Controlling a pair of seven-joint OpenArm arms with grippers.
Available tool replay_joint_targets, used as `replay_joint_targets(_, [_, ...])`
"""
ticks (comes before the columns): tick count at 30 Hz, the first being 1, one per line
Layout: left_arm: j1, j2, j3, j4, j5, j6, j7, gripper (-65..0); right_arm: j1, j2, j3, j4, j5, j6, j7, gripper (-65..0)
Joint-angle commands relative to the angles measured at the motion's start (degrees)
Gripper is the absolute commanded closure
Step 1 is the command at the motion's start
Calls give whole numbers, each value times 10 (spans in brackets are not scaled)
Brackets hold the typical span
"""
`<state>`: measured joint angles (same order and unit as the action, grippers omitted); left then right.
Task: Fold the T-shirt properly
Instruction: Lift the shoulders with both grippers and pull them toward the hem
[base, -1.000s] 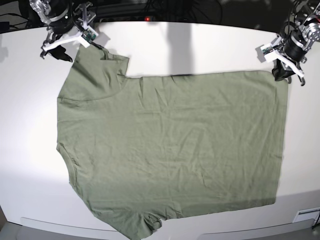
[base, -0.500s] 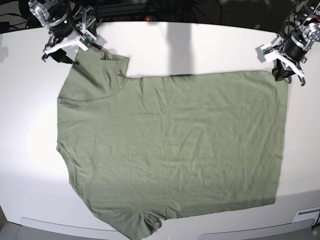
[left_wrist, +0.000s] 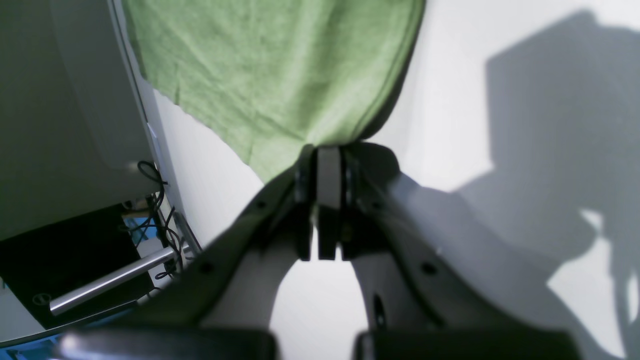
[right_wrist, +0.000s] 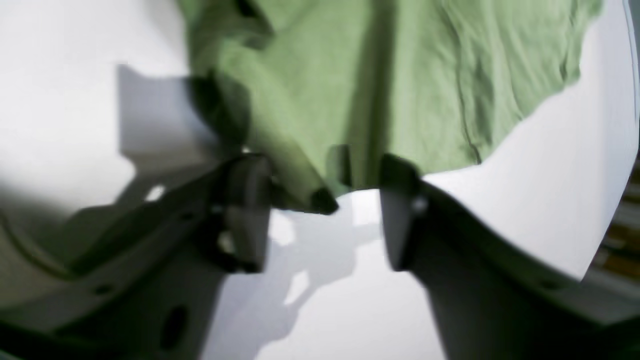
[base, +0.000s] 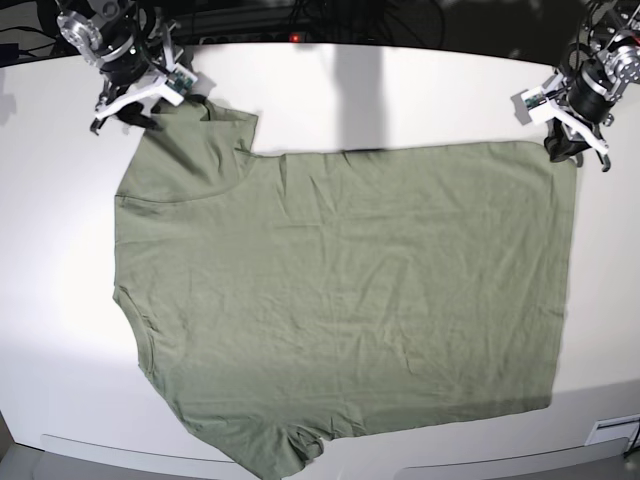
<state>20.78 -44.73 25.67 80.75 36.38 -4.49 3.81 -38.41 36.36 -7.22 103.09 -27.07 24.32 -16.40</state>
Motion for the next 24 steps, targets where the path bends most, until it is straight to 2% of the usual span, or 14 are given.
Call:
replay_joint_targets(1, [19, 3, 15, -9, -4, -49, 9, 0, -3, 6, -3, 4, -2, 6, 6, -268])
replay_joint_targets(6, [19, 3, 15, -9, -4, -49, 9, 0, -3, 6, -27, 4, -2, 5, 6, -190])
replay_joint_targets(11, [19, 2, 15, -9, -4, -49, 9, 0, -3, 6, -29, 4, -2, 3, 5, 0])
replay_joint_targets(24, [19, 2, 15, -9, -4, -49, 7, 0, -3, 6, -29, 4, 7, 3, 8, 0])
